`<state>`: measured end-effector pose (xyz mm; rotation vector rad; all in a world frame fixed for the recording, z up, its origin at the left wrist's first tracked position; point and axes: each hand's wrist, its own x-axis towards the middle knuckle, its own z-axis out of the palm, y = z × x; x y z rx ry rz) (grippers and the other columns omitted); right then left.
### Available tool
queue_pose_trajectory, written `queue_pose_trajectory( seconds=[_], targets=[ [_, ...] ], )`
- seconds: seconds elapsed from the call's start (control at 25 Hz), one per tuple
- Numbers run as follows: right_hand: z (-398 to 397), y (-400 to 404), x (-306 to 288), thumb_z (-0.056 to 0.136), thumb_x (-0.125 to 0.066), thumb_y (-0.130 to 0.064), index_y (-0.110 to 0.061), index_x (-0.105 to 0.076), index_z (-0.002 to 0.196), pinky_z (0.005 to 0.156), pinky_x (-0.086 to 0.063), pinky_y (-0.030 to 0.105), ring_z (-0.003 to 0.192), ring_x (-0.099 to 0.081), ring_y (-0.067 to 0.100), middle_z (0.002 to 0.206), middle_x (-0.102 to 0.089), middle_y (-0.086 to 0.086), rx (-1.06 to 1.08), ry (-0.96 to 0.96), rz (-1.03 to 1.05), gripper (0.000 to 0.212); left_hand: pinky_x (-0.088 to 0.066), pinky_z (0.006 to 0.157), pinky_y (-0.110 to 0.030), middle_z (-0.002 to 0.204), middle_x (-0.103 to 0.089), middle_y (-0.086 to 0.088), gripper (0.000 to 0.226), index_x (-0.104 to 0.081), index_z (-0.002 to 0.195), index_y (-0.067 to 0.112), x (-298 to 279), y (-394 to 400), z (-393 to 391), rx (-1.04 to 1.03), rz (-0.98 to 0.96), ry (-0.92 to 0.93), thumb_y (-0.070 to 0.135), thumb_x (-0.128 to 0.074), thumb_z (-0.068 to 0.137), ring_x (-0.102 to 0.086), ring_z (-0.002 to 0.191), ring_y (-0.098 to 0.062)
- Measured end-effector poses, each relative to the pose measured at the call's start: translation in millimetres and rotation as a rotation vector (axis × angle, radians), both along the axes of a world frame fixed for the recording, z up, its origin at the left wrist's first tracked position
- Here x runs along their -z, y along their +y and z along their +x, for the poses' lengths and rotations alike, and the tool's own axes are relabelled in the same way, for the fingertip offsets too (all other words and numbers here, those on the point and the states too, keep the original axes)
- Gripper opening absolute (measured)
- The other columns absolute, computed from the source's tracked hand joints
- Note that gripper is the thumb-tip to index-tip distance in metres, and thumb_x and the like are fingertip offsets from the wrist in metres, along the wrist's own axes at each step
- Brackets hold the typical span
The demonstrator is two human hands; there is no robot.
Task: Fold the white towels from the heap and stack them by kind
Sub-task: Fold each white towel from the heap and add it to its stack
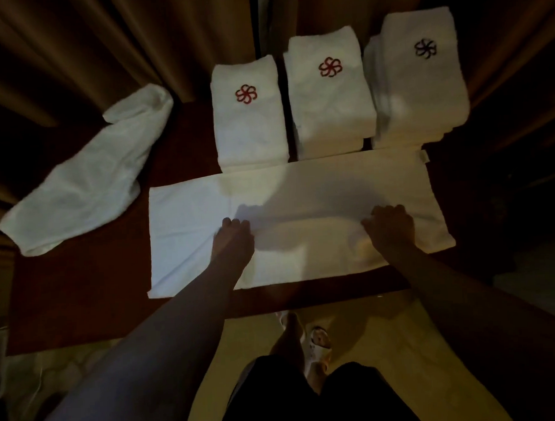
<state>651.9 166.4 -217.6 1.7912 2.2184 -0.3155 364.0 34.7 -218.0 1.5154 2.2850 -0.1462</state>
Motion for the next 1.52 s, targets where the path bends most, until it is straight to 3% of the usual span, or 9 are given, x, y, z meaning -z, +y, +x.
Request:
queue_pose_trajectory(
  seconds=[0.12, 0.4, 0.56, 0.68, 0.84, 1.0, 1.2, 1.36, 1.52],
  targets=[
    [1.9, 5.6, 3.7, 0.09, -0.057, -0.03, -0.007, -0.054, 0.113, 0.086, -0.043, 0.042, 0.115, -0.043, 0.035, 0.115, -0.056, 0.017, 0.065, 0.05, 0.019, 0.032, -0.048, 0.082, -0.04, 0.119, -0.05, -0.012, 0.033, -0.046, 0.124, 0.007, 6.4, 20.8, 20.5, 0.056, -0.059, -0.046, 0.025, -0.047, 0.096, -0.048, 0.111, -0.029],
    [44.8, 27.7, -0.1, 0.089, -0.051, -0.026, -0.013, -0.049, 0.114, 0.093, -0.039, 0.04, 0.112, -0.048, 0.029, 0.11, -0.06, 0.008, 0.091, -0.211, 0.055, 0.028, -0.046, 0.086, -0.041, 0.125, -0.05, -0.011, 0.035, -0.048, 0.124, 0.01, 7.9, 72.0, 95.0, 0.294, -0.087, -0.166, 0.028, -0.05, 0.094, -0.046, 0.117, -0.029],
    [93.9, 37.7, 8.9, 0.084, -0.061, -0.021, -0.014, -0.055, 0.115, 0.095, -0.038, 0.045, 0.123, -0.039, 0.035, 0.122, -0.053, 0.012, 0.278, 0.15, -0.071, 0.032, -0.038, 0.092, -0.037, 0.116, -0.061, -0.007, 0.032, -0.055, 0.118, 0.014, 11.7, 93.2, 135.0, 0.295, -0.019, -0.075, 0.035, -0.05, 0.094, -0.053, 0.11, -0.027],
    [122.0, 45.4, 11.9, 0.084, -0.064, -0.022, -0.014, -0.06, 0.115, 0.097, -0.037, 0.04, 0.125, -0.038, 0.033, 0.128, -0.05, 0.011, 0.175, 0.256, -0.12, 0.032, -0.04, 0.091, -0.04, 0.115, -0.06, -0.009, 0.033, -0.057, 0.114, 0.015, 15.5, 106.5, 163.5, 0.251, -0.043, -0.078, 0.04, -0.044, 0.097, -0.051, 0.111, -0.028],
    [140.0, 60.9, 4.4, 0.091, -0.06, -0.02, -0.004, -0.063, 0.113, 0.081, -0.044, 0.03, 0.104, -0.056, 0.028, 0.111, -0.06, 0.012, 0.417, 0.611, -0.208, 0.027, -0.04, 0.094, -0.05, 0.127, -0.049, -0.016, 0.034, -0.056, 0.121, 0.015, 21.5, 121.3, 178.7, 0.161, -0.191, -0.086, 0.036, -0.039, 0.1, -0.041, 0.118, -0.033],
    [157.8, 72.9, 11.1, 0.091, -0.06, -0.034, 0.0, -0.067, 0.103, 0.078, -0.05, 0.041, 0.093, -0.061, 0.03, 0.102, -0.065, 0.016, 0.608, 0.601, -0.364, 0.036, -0.04, 0.093, -0.05, 0.13, -0.045, -0.016, 0.034, -0.054, 0.122, 0.018, 26.4, 124.1, 183.6, 0.121, -0.194, -0.056, 0.036, -0.039, 0.098, -0.041, 0.117, -0.033],
    [168.7, 64.9, 16.3, 0.089, -0.063, -0.039, -0.004, -0.066, 0.114, 0.08, -0.049, 0.037, 0.102, -0.06, 0.033, 0.115, -0.064, 0.016, 0.495, 0.573, -0.451, 0.043, -0.04, 0.096, -0.053, 0.136, -0.041, -0.017, 0.037, -0.05, 0.129, 0.017, 23.1, 125.6, 183.9, 0.115, -0.213, -0.076, 0.037, -0.041, 0.099, -0.04, 0.122, -0.035],
    [177.6, 61.4, 9.8, 0.093, -0.058, -0.04, -0.001, -0.064, 0.117, 0.079, -0.045, 0.033, 0.105, -0.059, 0.034, 0.116, -0.063, 0.018, 0.485, 0.597, -0.319, 0.047, -0.04, 0.099, -0.055, 0.145, -0.032, -0.017, 0.037, -0.053, 0.126, 0.012, 17.5, 126.4, 187.1, 0.109, -0.139, -0.124, 0.034, -0.045, 0.098, -0.038, 0.125, -0.035],
    [179.5, 51.6, 13.3, 0.09, -0.06, -0.045, -0.001, -0.066, 0.11, 0.075, -0.044, 0.03, 0.1, -0.061, 0.03, 0.108, -0.064, 0.014, 0.442, 0.592, -0.391, 0.048, -0.042, 0.097, -0.052, 0.143, -0.034, -0.015, 0.036, -0.053, 0.126, 0.011, 16.0, 122.1, 191.0, 0.107, -0.105, -0.129, 0.033, -0.047, 0.098, -0.04, 0.123, -0.033]
  ],
)
